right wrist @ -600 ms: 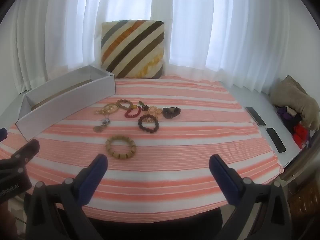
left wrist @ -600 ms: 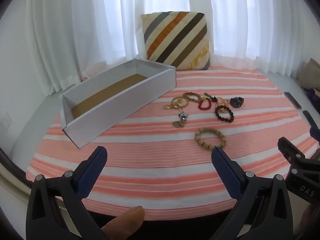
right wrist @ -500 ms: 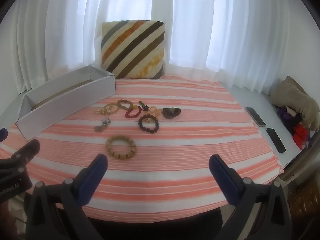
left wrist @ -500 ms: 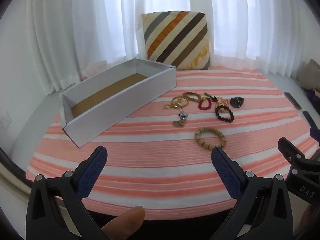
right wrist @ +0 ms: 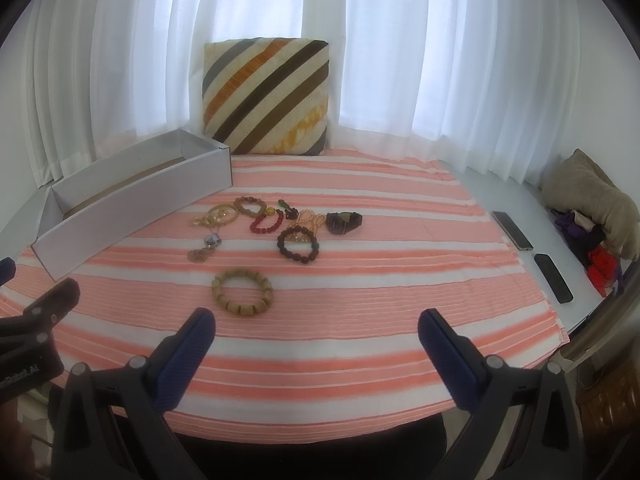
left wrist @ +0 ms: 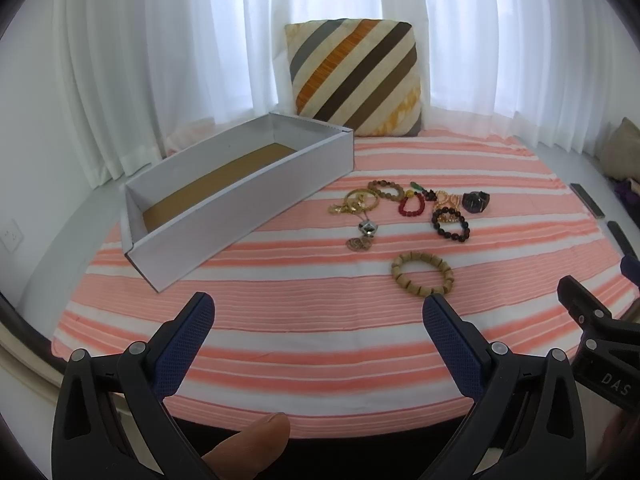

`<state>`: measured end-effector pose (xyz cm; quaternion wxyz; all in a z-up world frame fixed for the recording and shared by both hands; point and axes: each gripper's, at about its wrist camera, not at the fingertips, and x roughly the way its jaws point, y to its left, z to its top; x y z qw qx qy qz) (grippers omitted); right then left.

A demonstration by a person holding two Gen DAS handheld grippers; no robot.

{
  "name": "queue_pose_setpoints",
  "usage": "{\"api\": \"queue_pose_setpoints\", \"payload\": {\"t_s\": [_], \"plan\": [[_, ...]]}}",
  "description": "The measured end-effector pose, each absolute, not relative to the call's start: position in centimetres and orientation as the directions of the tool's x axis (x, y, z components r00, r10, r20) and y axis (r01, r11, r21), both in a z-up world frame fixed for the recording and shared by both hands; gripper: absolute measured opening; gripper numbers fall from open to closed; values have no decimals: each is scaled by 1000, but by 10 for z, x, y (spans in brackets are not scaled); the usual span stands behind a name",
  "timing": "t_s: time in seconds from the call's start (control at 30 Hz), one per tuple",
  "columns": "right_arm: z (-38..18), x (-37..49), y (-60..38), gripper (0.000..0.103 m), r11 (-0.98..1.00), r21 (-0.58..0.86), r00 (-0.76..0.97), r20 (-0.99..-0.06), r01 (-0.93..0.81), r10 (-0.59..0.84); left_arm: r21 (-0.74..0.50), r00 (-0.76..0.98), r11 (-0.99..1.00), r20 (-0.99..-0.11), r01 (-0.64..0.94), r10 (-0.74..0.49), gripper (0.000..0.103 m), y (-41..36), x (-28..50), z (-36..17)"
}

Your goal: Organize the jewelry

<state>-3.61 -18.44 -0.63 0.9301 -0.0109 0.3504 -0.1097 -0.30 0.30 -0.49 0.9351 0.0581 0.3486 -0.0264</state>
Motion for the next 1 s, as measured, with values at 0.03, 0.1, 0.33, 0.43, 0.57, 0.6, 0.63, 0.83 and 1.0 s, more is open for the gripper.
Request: {"api": "queue_pose_setpoints", "payload": {"t_s": [0.03,0.1,0.33,0.43,0.57,0.6,0.63,0.83,1.0], "plan": [[-6,-37,-185,103,976,-98,731,-648,195,-211,89,755,992,-656,90,-10,103,3,-3,-5],[-5,-38,-184,103,976,-98,734,-645,195,-212,89,753,992,-659,88,-8,103,0,-1,-10],[-6,-38,-185,103,976,-96,734,-646,195,-210,86,750,992,-662,88,-9,103,1,0,-9],[-6,-38,-185,103,976,-95,734,-646,196,-210,89,751,992,-660,89,-8,103,0,-1,-9],[-6,-38,-184,103,976,-96,734,-646,197,-212,86,750,992,-662,88,-10,103,1,0,-9],[-6,-38,-184,103,976,-96,734,-646,197,-211,85,750,993,-662,87,-9,103,1,0,-8],[-6,-38,-184,103,976,-97,734,-645,196,-211,85,750,993,-662,87,-9,103,1,0,-8],[-5,-37,-185,103,976,-96,734,-646,195,-210,86,751,992,-661,88,-10,103,1,0,-8],[-5,-37,-184,103,976,-95,736,-643,196,-210,87,752,992,-659,88,-9,103,1,-1,-9]]}}
